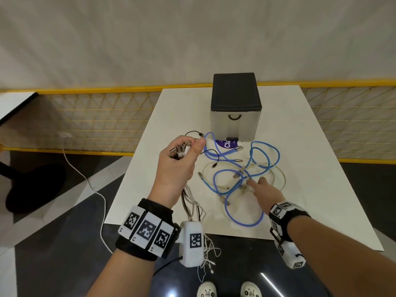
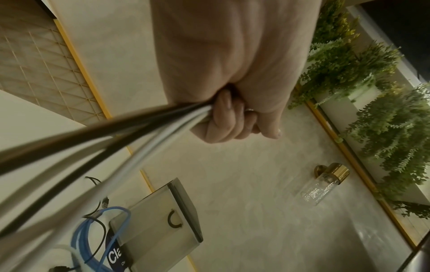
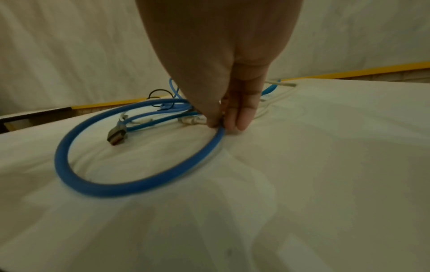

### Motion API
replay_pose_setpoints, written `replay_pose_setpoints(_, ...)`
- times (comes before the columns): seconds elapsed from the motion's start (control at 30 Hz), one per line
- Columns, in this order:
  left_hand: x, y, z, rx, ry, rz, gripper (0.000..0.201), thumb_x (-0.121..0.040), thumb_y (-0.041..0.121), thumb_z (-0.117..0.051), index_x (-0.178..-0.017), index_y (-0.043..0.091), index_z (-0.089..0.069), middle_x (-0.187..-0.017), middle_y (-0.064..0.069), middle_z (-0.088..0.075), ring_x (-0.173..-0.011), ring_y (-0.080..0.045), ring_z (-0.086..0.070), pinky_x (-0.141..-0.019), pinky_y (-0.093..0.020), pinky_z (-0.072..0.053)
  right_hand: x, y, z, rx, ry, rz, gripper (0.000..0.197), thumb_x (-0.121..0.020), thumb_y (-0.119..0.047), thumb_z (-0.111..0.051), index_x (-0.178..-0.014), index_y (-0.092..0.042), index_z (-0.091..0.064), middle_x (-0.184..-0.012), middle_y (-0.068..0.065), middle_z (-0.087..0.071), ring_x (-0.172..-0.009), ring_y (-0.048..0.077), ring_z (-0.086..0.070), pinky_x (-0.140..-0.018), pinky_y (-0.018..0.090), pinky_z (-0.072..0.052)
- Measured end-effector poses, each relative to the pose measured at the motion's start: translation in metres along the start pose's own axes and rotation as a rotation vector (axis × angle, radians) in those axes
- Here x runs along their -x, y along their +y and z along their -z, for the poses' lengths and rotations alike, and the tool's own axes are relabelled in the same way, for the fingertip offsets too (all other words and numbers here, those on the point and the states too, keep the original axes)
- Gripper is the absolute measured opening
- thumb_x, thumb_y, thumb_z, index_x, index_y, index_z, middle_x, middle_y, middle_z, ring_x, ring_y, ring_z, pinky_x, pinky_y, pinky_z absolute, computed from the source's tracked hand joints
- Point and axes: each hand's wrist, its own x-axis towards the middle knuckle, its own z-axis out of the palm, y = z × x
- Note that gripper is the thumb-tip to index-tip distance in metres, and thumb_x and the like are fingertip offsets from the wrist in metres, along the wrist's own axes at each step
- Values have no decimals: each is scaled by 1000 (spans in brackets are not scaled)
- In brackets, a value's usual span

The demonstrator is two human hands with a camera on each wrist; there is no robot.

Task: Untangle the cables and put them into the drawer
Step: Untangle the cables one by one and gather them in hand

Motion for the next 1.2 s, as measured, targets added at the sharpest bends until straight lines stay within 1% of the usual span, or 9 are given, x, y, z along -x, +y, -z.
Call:
replay_pose_setpoints(0.1,-3,-1,-2,-13,-7,8,23,-85,33,-70,-65,27,-61,-51,7,-30,-43,-11,-19,-40,-17,-19,1,-1,-3,77,30,-13,38,-92,-5,-41,-130,-12,-40,-121,12,-38,-70,27,-50,-64,32,-46)
replay_pose_setpoints(0.2,-7,-1,-3,-19,0,2,23,-87,31,-69,-66,27,-61,-51,7,-30,-44,-11,-20,-40,-17,-20,-2,3,-9,70,123,10,35,-88,-1,-43,-122,-5,-45,-135,14,-30,-89,28,-59,-69,34,-54)
replay_pose_setpoints(0.33,-15,-4,-2,-6,36,-19,19,-89,24,-70,-73,20,-60,-50,8,-31,-42,-11,-19,-40,-16,-19,-4,3,7,-233,340,18,20,-91,-7,-48,-108,-2,-55,-128,18,-39,-92,38,-59,-72,41,-52)
replay_pose_setpoints(0.53,-28,-5,-18,-30,20,-42,9,-89,10,-70,-97,5,-69,-48,13,-42,-43,-7,-27,-39,-17,-25,3,-10,76,-630,533,75,12,-97,-17,-46,-98,-28,-51,-106,-12,-61,-110,14,-46,-90,33,-22)
replay_pose_setpoints(0.63,-39,-7,-37,-75,41,3,8,-90,17,-70,-94,9,-72,-48,14,-48,-43,-4,-37,-45,-13,-31,11,-20,106,-953,538,246,18,-100,-16,-44,-93,-32,-44,-81,-13,-69,-83,5,-59,-89,37,-34)
replay_pose_setpoints(0.83,-49,-1,-82,-121,-90,-55,20,-91,24,-70,-109,15,-73,-76,7,-66,-54,1,-55,-52,-16,-46,22,-47,127,-1172,455,510,9,-99,-4,-43,-106,-8,-46,-81,8,-66,-82,18,-63,-82,30,-49)
replay_pose_setpoints(0.93,-54,0,-90,-117,-139,-43,23,-87,22,-74,-107,12,-69,-75,-6,-65,-48,-11,-55,-44,-25,-48,25,-55,132,-1175,458,602,14,-98,-5,-46,-112,-8,-48,-81,14,-63,-76,27,-61,-76,31,-52)
replay_pose_setpoints(1.03,-65,5,-88,-158,0,-124,11,-92,22,-68,-96,13,-66,-72,3,-62,-53,-1,-56,-55,-18,-47,20,-52,128,-1022,410,646,9,-99,-7,-44,-106,-12,-45,-74,8,-57,-70,23,-55,-72,28,-49)
replay_pose_setpoints(1.2,-85,25,-68,-33,110,-204,9,-96,29,-61,-89,23,-61,-65,7,-52,-59,-8,-45,-58,-23,-38,-11,-11,80,-534,266,388,30,-95,-8,-39,-85,-34,-48,-83,-14,-53,-78,6,-49,-87,39,-45)
